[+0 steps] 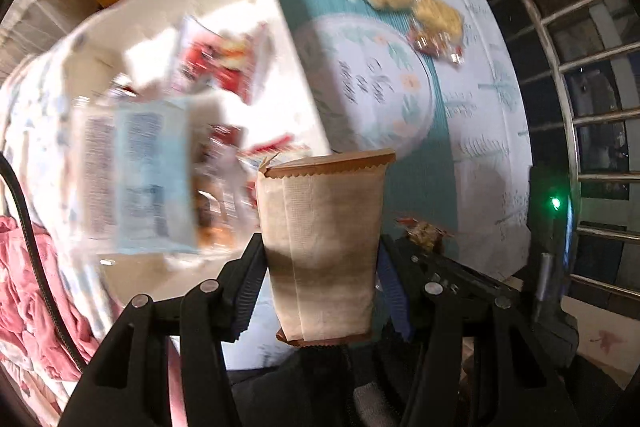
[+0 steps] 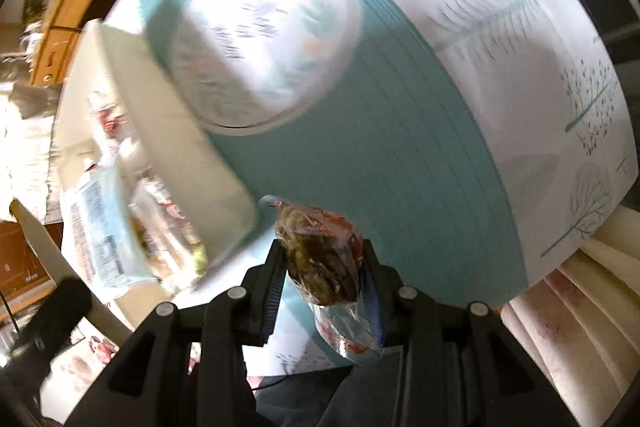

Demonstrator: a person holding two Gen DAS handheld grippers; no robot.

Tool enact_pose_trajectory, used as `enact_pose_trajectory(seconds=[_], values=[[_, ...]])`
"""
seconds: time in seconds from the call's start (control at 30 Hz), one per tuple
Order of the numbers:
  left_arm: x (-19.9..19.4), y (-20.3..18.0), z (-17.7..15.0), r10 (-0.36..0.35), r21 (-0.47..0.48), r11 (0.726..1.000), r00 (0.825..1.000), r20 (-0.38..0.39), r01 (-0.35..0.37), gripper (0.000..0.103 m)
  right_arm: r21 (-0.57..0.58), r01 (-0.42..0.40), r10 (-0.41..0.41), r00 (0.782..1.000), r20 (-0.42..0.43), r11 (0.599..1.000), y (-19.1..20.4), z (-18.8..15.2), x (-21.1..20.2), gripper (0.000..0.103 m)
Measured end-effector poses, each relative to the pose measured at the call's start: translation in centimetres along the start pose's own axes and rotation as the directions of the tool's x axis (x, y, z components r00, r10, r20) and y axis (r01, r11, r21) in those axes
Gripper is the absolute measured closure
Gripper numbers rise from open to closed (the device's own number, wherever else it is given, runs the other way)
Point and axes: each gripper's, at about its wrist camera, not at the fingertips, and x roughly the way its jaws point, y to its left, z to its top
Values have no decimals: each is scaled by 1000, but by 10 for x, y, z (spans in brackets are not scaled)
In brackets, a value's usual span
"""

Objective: Organize snacks
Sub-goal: 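Carry the brown paper pack and nut bag into the white tray and open both tools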

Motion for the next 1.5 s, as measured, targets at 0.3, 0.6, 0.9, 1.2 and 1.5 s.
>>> enact_pose_trajectory(seconds=[0.3, 0.6, 0.9, 1.2, 1.5], values=[[-44, 66, 2, -9, 0, 1000, 990, 141, 9, 50, -150, 18, 19, 970, 242, 989, 69, -46, -50, 68], [-61, 117, 10, -84, 26, 996, 967, 240, 80, 50, -314, -2, 127, 916, 379, 950, 164, -67, -43, 67], [-63, 166, 24, -145, -16, 987, 939, 313, 157, 50, -404, 22, 162, 895, 415, 914, 203, -79, -39, 67], [-50, 191, 33, -179, -63, 976, 936, 304, 207, 39, -411, 14, 160, 909, 386, 912, 210, -74, -28, 63], [-42, 191, 29, -192, -93, 970, 942, 275, 224, 29, -398, 29, 133, 918, 374, 917, 206, -73, -25, 48]])
